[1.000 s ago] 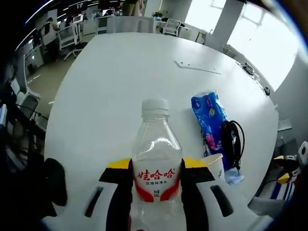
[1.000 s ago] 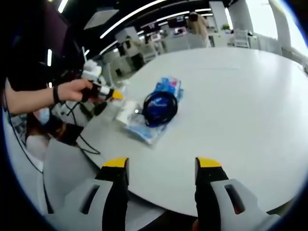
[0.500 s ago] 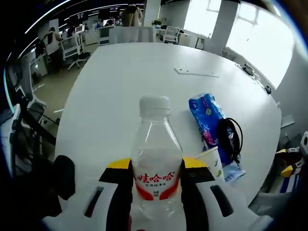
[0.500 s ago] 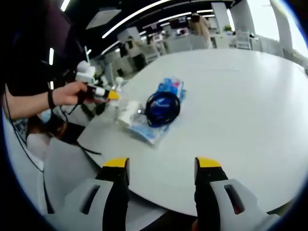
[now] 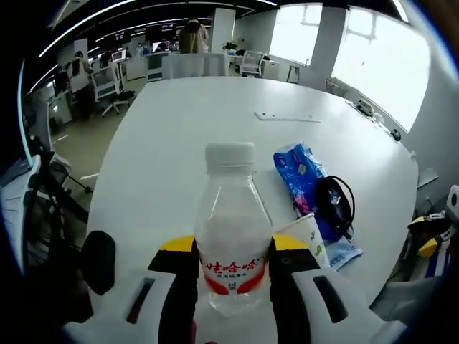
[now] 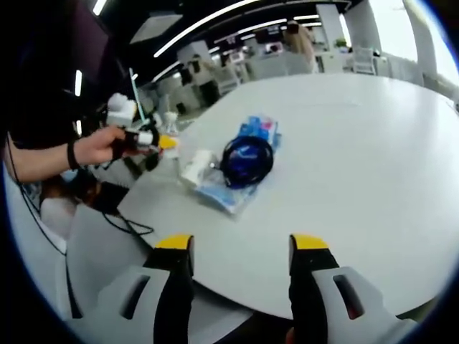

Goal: Arrange the tabletop items into an orderly group along one side of the table until the central work area is clear of visible clutter.

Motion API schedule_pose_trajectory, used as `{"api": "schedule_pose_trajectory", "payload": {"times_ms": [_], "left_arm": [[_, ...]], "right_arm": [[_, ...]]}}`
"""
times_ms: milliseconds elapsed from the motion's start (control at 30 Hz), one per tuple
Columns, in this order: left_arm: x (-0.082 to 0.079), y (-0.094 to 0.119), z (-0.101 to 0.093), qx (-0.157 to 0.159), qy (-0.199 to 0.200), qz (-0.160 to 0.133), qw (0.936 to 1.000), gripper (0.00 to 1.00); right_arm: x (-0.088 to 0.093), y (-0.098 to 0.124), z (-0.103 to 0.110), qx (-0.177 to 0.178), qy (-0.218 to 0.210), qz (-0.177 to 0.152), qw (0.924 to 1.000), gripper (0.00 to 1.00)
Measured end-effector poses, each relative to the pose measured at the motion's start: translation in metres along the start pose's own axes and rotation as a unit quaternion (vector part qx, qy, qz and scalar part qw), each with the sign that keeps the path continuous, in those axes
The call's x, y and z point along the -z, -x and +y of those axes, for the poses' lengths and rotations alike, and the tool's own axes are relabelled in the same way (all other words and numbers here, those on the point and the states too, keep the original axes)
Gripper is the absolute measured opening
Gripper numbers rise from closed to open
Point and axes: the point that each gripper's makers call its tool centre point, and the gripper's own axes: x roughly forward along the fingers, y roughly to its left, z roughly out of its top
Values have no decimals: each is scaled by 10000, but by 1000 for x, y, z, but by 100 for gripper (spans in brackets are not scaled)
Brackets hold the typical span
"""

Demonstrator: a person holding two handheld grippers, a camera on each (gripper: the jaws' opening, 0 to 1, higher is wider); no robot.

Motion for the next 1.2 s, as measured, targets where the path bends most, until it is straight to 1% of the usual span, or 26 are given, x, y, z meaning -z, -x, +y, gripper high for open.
{"api": "schedule_pose_trajectory", "payload": {"times_ms": [167,367,600,700,800,933,1200], "left_arm": [[-1,4,-5,67,-205,-124,9997,37],[0,7,-4,17,-363,-186,9992,37],[9,14,-6,-135,-692,-202,9973,37],[15,14,-4,-201,-783,-147,9966,37],[13,15,-4,-234,-729,-231,9968,37],[10,11,-3,-275,-738,-257,9966,37],[7,9,-2,-374,-705,-275,9964,37]], "right_arm": [[-2,-3,4,-68,-18,-31,10000,51],[-3,-6,5,-103,16,-20,9999,51],[-3,-5,2,-82,18,-9,10000,51],[-3,-6,0,-81,7,-10,10000,51],[-4,-6,0,-82,9,-32,10000,51],[-6,-5,-1,-73,9,-46,10000,51],[-4,-5,-2,-59,-3,-10,10000,51]]}}
